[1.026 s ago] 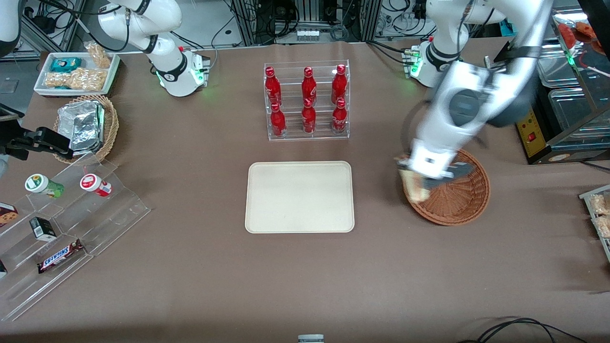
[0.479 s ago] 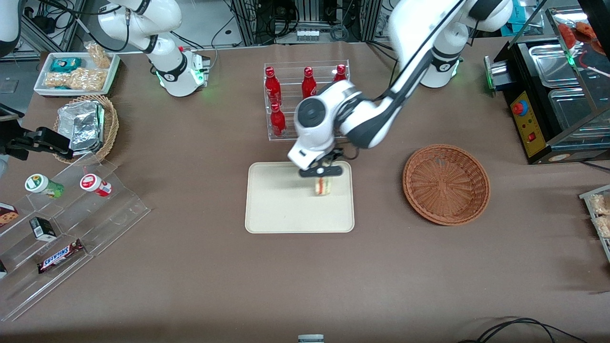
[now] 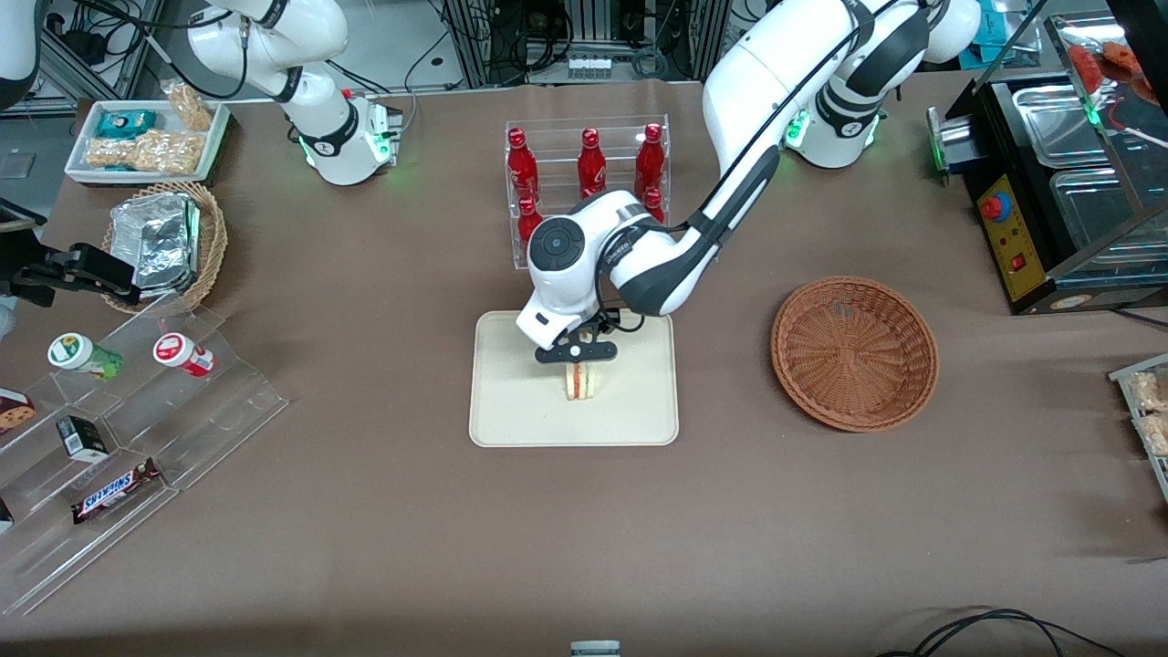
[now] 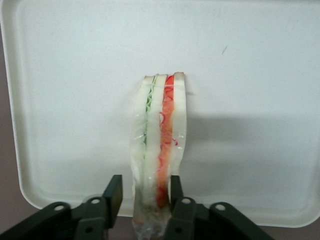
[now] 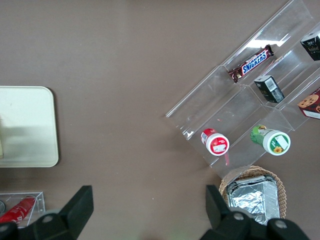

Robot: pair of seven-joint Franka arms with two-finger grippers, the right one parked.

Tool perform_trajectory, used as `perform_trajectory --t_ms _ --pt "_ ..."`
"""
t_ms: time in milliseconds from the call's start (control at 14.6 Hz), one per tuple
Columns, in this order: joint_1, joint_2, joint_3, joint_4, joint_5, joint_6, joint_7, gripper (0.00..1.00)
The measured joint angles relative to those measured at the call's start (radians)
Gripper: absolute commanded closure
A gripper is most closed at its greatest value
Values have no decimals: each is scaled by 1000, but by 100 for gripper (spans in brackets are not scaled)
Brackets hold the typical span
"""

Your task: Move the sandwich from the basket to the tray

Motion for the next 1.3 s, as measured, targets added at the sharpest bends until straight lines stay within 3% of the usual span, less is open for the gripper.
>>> perform_trajectory --t_ms 342,684,957,1299 --pt "37 -73 51 50 2 -102 -27 0" --pt "302 -344 65 32 -149 -439 237 0" --pt "543 -467 68 3 -175 -604 471 0" --pt "760 -560 69 -1 -179 -758 671 0"
